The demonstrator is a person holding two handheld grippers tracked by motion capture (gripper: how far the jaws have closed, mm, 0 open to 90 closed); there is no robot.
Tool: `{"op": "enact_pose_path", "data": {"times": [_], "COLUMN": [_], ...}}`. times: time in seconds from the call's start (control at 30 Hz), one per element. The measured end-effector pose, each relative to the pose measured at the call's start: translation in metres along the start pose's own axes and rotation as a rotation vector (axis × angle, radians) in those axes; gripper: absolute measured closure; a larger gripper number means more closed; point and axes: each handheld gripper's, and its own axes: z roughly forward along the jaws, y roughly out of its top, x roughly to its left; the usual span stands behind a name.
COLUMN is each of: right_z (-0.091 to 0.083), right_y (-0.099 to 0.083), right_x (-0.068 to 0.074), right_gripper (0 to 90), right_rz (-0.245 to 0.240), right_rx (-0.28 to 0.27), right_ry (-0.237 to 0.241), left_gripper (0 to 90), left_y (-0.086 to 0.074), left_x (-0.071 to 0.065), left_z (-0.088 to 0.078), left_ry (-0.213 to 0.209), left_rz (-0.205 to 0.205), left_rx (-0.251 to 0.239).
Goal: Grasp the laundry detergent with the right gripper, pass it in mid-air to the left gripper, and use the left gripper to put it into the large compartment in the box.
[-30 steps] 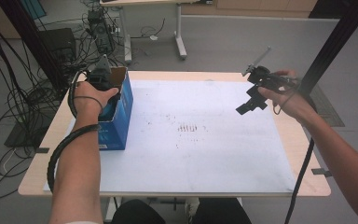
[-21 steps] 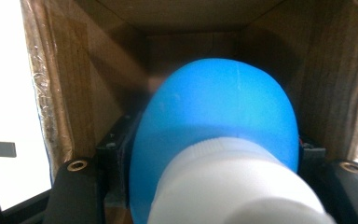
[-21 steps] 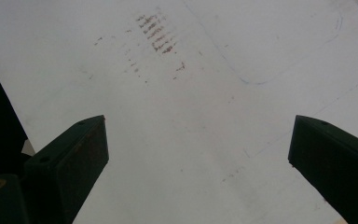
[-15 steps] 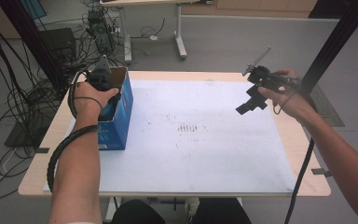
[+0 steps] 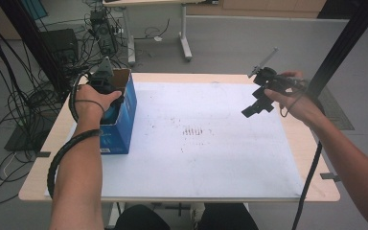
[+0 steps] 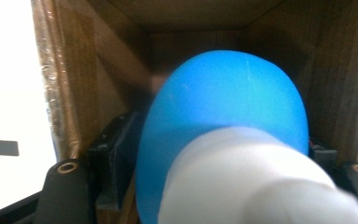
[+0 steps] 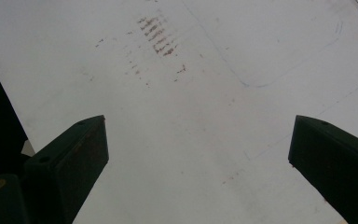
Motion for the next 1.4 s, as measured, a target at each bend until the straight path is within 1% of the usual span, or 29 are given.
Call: {"op": "enact_pose_path", "data": {"times": [0.07,0.3,0.37,0.57,0.7,0.8,0.9,1.1,1.23,1.33,1.4], "right_z": [0.001,0.001,0.001,-0.001,-0.001,-0.001,0.001,0.006,0.008,0.009,0.008], "right_y": [0.001,0.005,0.007,0.009,0.009,0.009,0.01,0.012,0.011,0.01,0.009], "right_x": [0.001,0.003,0.005,0.007,0.008,0.008,0.008,0.008,0.006,0.003,0.0], "right_gripper": [4.9,4.8,4.9,4.8,4.9,4.8,4.8,4.8,4.8,4.8,4.8], "right_rz": [-0.003,-0.014,-0.022,-0.026,-0.03,-0.026,-0.025,-0.024,-0.012,0.002,0.014], "right_rx": [0.004,-0.005,-0.004,-0.011,-0.012,-0.013,-0.009,0.008,0.027,0.04,0.046], "right_ry": [-0.001,0.0,-0.001,0.001,0.0,0.002,0.009,0.01,0.003,-0.001,-0.008], "left_gripper": [29.3,28.3,27.8,26.2,25.0,25.0,24.4,22.3,20.3,18.9,18.8], "left_y": [0.0,-0.002,-0.003,-0.005,-0.007,-0.009,-0.012,-0.018,-0.022,-0.026,-0.028], "left_x": [-0.001,-0.003,-0.003,-0.003,-0.005,-0.006,-0.005,-0.006,-0.014,-0.025,-0.033], "left_z": [-0.004,-0.012,-0.014,-0.021,-0.026,-0.032,-0.037,-0.051,-0.06,-0.065,-0.068], "left_ry": [0.016,0.032,0.038,0.046,0.038,0.046,0.041,0.03,0.002,-0.019,-0.022], "left_rz": [0.009,0.021,0.021,0.022,0.02,0.026,0.024,0.022,0.042,0.073,0.098], "left_rx": [0.002,-0.008,-0.011,-0.018,-0.027,-0.028,-0.026,-0.048,-0.069,-0.085,-0.09]}}
